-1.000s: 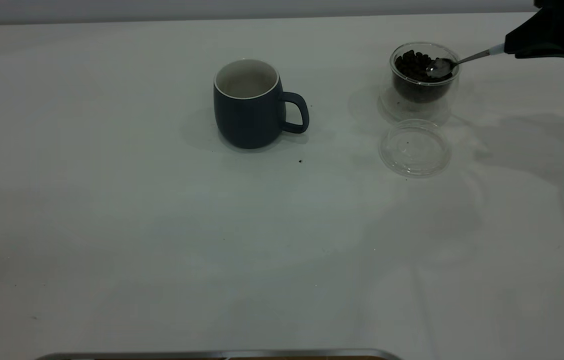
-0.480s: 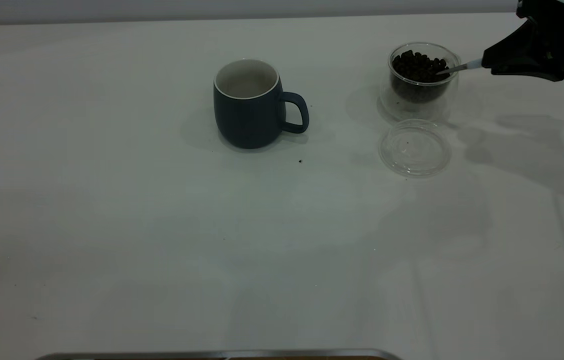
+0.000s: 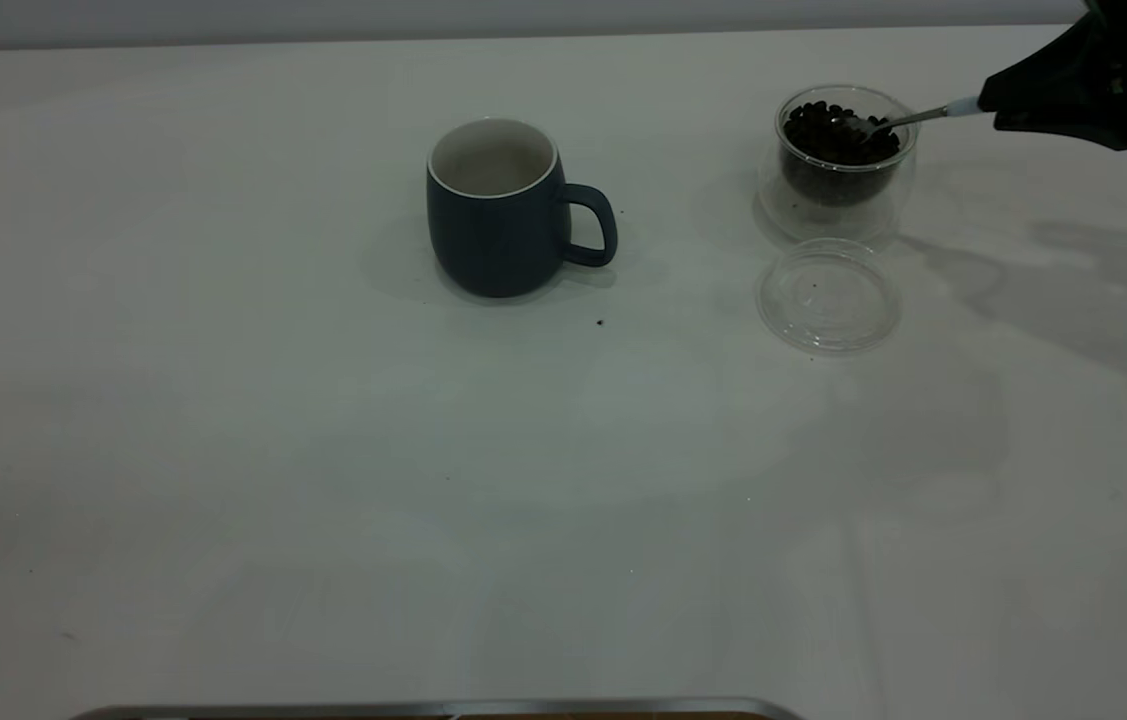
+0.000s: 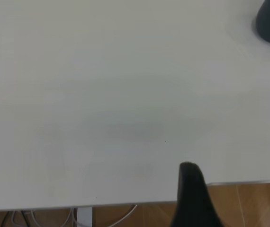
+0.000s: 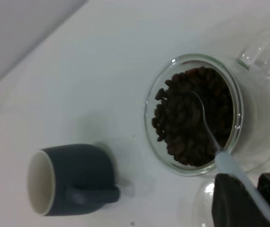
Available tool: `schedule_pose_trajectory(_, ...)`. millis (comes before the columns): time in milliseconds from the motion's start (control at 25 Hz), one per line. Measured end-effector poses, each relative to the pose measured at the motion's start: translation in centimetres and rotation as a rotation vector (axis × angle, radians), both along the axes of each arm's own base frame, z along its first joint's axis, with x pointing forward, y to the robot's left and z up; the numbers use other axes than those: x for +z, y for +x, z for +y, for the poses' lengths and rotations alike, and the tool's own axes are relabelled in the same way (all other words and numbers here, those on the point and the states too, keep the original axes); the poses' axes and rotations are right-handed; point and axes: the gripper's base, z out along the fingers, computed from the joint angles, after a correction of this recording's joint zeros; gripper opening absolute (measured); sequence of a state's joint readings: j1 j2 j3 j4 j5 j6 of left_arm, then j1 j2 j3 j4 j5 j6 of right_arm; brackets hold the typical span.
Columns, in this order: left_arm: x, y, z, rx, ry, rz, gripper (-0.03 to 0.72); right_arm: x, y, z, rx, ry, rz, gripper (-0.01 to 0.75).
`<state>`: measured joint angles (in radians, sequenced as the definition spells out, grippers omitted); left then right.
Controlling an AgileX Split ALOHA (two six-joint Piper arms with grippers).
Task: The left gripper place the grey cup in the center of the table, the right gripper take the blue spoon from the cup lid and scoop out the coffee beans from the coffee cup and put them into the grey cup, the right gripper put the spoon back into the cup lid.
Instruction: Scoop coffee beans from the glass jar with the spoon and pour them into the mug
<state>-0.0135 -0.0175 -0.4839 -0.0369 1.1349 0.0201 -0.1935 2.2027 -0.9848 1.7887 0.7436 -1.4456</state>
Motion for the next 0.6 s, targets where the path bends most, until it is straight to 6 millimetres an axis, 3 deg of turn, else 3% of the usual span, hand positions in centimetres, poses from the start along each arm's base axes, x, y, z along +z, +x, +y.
schedule_pose_trajectory(280,0.0,0.0,0.0,0.0,0.0,0.0,0.545,-1.8,-0.4,-1.0,-0.019,0.089,0.033,0.114)
schedule_pose_trajectory(600,0.0,0.0,0.0,0.0,0.0,0.001,0.545,-1.5,-0.5,-1.4,-0.022,0.138,0.014,0.113)
